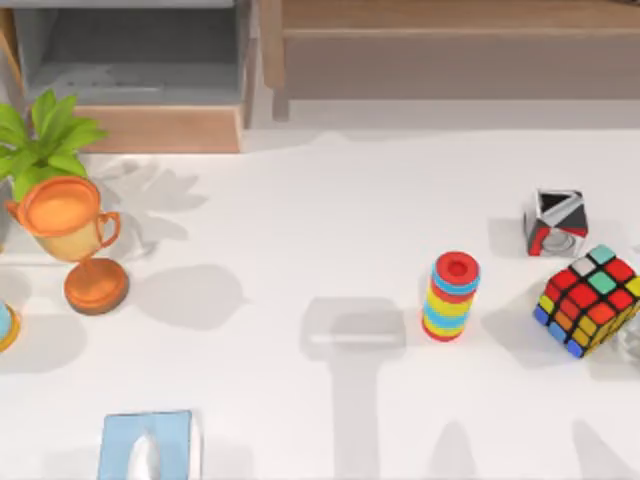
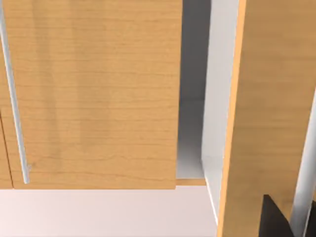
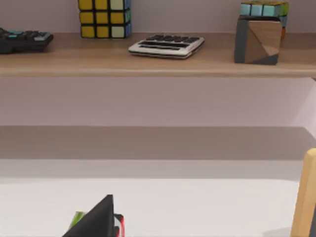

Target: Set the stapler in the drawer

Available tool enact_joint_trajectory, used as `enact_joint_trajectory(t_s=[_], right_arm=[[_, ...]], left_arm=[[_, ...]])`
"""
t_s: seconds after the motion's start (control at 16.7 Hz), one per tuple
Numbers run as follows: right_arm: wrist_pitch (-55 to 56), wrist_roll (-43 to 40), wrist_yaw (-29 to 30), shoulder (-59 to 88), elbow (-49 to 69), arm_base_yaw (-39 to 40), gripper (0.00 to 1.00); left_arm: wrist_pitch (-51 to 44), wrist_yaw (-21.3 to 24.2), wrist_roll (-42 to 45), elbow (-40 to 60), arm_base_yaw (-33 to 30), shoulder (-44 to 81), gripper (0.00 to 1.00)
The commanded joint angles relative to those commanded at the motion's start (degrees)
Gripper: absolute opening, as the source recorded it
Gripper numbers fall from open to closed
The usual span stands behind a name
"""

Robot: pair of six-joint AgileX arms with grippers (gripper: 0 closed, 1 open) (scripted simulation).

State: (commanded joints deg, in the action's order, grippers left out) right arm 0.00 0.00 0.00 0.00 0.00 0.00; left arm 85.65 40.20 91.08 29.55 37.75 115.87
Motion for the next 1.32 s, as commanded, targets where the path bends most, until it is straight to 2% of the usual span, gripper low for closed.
enact_joint_trajectory(t_s=[0.42,0.96,1.32], right_arm=[[0.0,0.0,0.0,0.0,0.0,0.0,1.0],[0.0,0.0,0.0,0.0,0.0,0.0,1.0],[0.0,0.0,0.0,0.0,0.0,0.0,1.0]], left_arm=[[-0.7,-0.2,-0.2,0.1,0.0,0.7,0.0],[-7.5,-6.8,-0.5,12.4,-6.7,5.7,0.0],[-8.2,-7.1,-0.6,12.9,-6.7,6.3,0.0]])
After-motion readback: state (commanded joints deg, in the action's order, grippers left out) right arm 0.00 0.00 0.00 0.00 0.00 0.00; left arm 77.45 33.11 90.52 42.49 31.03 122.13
